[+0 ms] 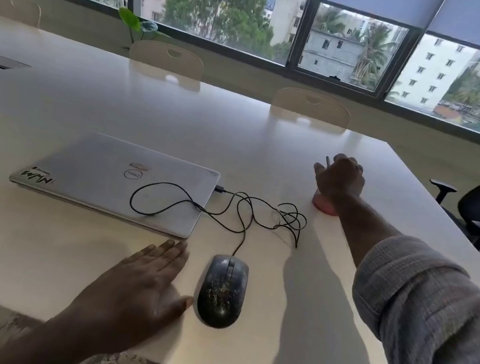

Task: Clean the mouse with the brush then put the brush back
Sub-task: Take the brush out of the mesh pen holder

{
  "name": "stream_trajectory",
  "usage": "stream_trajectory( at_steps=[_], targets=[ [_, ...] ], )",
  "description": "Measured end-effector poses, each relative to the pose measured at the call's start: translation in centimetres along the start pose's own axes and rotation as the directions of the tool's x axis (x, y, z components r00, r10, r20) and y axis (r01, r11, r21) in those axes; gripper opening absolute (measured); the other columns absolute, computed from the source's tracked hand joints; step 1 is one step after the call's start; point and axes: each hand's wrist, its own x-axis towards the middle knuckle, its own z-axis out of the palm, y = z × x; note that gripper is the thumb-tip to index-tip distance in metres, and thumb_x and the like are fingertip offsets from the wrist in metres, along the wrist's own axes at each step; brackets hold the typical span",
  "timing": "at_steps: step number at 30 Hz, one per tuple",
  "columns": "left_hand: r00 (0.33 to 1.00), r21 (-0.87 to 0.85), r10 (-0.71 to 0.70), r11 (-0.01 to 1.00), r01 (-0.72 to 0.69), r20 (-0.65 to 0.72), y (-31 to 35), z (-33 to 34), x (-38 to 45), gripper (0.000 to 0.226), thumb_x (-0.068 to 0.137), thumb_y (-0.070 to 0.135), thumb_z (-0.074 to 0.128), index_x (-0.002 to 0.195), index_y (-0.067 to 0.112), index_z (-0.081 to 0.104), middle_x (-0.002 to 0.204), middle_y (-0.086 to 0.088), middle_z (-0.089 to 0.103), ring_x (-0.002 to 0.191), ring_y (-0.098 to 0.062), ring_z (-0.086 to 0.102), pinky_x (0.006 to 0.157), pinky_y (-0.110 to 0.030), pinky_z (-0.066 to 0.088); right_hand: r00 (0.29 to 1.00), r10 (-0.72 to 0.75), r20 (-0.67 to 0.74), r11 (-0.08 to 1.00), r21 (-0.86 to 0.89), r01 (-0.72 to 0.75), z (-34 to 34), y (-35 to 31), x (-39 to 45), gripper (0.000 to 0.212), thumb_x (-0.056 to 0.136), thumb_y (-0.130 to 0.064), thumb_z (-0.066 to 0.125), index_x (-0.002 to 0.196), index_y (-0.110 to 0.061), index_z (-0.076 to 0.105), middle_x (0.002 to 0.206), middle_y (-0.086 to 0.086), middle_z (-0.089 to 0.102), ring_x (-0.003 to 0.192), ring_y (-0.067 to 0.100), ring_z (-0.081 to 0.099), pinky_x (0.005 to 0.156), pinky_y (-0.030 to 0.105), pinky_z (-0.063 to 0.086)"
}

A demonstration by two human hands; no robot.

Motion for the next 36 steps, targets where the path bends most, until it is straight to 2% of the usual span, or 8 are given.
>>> stream_trajectory(
  at_steps=[7, 12, 17, 21, 23, 26, 31, 36],
  targets=[
    [0.995, -0.023, 0.040, 0.999, -0.042, -0.092, -0.4, 0.6, 0.7, 0.099, 0.080, 0.085, 0.006, 0.162, 0.029, 0.003, 0.164, 0.018, -0.014, 0.148, 0.005, -0.023, 0.118, -0.012, -0.016, 0.998, 0.070, -0.008, 0.996, -0.051, -0.070, 1.1, -0.5, 1.8, 0.035, 0.091, -0.033, 0.062, 0.112, -0.007, 0.070, 0.117, 0.019, 0.070, 0.116, 0.039, 0.061, 0.094, 0.042, 0.048],
    [0.993, -0.030, 0.048, 0.998, -0.051, -0.111, -0.6, 0.6, 0.7, 0.106, 0.075, 0.091, -0.006, 0.161, 0.030, 0.001, 0.163, 0.020, -0.013, 0.149, 0.007, -0.019, 0.120, -0.014, -0.013, 0.991, 0.127, -0.036, 0.988, -0.079, -0.129, 1.5, -0.2, 2.7, 0.024, 0.092, -0.018, 0.059, 0.105, -0.002, 0.071, 0.111, 0.023, 0.072, 0.109, 0.042, 0.065, 0.091, 0.043, 0.052],
    [0.992, -0.067, 0.042, 0.996, -0.050, -0.116, -0.2, 0.1, 0.4, 0.095, 0.085, 0.081, 0.015, 0.161, 0.026, 0.012, 0.165, 0.016, -0.005, 0.152, 0.000, -0.010, 0.119, -0.013, -0.011, 0.996, 0.094, 0.007, 0.990, -0.104, -0.092, 1.0, 0.1, 3.4, 0.030, 0.091, -0.025, 0.061, 0.108, -0.002, 0.070, 0.113, 0.023, 0.071, 0.113, 0.042, 0.062, 0.093, 0.042, 0.051],
    [0.985, -0.012, 0.085, 0.996, -0.088, -0.151, 0.4, -0.9, 0.2, 0.084, 0.091, 0.070, 0.035, 0.147, 0.010, 0.053, 0.157, -0.001, 0.042, 0.144, -0.021, 0.043, 0.115, -0.018, 0.008, 0.990, 0.117, 0.073, 0.988, -0.113, -0.108, 0.6, 0.4, 4.1, 0.039, 0.094, -0.035, 0.061, 0.113, -0.003, 0.069, 0.118, 0.022, 0.069, 0.117, 0.040, 0.059, 0.093, 0.042, 0.050],
    [0.986, -0.062, 0.052, 0.996, -0.063, -0.158, 0.3, -0.8, 0.3, 0.091, 0.089, 0.075, 0.027, 0.157, 0.016, 0.036, 0.164, 0.007, 0.021, 0.153, -0.011, 0.020, 0.118, -0.015, 0.000, 0.993, 0.107, 0.046, 0.991, -0.091, -0.102, 0.4, 0.7, 4.1, 0.037, 0.096, -0.033, 0.060, 0.112, -0.002, 0.071, 0.116, 0.022, 0.071, 0.116, 0.040, 0.060, 0.093, 0.042, 0.051],
    [0.991, -0.064, 0.038, 0.997, -0.046, -0.126, -0.5, 0.1, 0.2, 0.099, 0.082, 0.086, 0.008, 0.162, 0.028, 0.002, 0.165, 0.020, -0.013, 0.150, 0.008, -0.015, 0.121, -0.014, -0.011, 0.997, 0.068, -0.035, 0.997, -0.018, -0.069, 0.1, 1.2, 4.0, 0.032, 0.097, -0.027, 0.059, 0.108, -0.001, 0.073, 0.111, 0.023, 0.073, 0.111, 0.041, 0.064, 0.093, 0.042, 0.053],
    [0.995, -0.072, 0.019, 0.997, -0.026, -0.095, -0.2, -0.1, 0.0, 0.100, 0.081, 0.088, 0.005, 0.162, 0.030, 0.002, 0.166, 0.019, -0.013, 0.150, 0.008, -0.015, 0.122, -0.017, -0.007, 0.972, -0.008, -0.234, 0.984, 0.173, 0.050, -1.0, 1.7, 2.6, 0.031, 0.100, -0.022, 0.051, 0.104, 0.001, 0.070, 0.104, 0.026, 0.074, 0.102, 0.044, 0.066, 0.085, 0.040, 0.050],
    [0.994, -0.079, 0.019, 0.996, -0.028, -0.111, -0.1, -0.2, -0.1, 0.105, 0.078, 0.090, 0.004, 0.162, 0.027, 0.003, 0.165, 0.017, -0.008, 0.149, 0.006, -0.010, 0.119, -0.015, -0.006, 0.879, -0.035, -0.475, 0.940, 0.284, 0.191, -3.5, 0.4, 0.1, 0.023, 0.095, -0.018, 0.054, 0.097, 0.001, 0.065, 0.085, 0.022, 0.076, 0.083, 0.044, 0.069, 0.074, 0.039, 0.048]
  ],
)
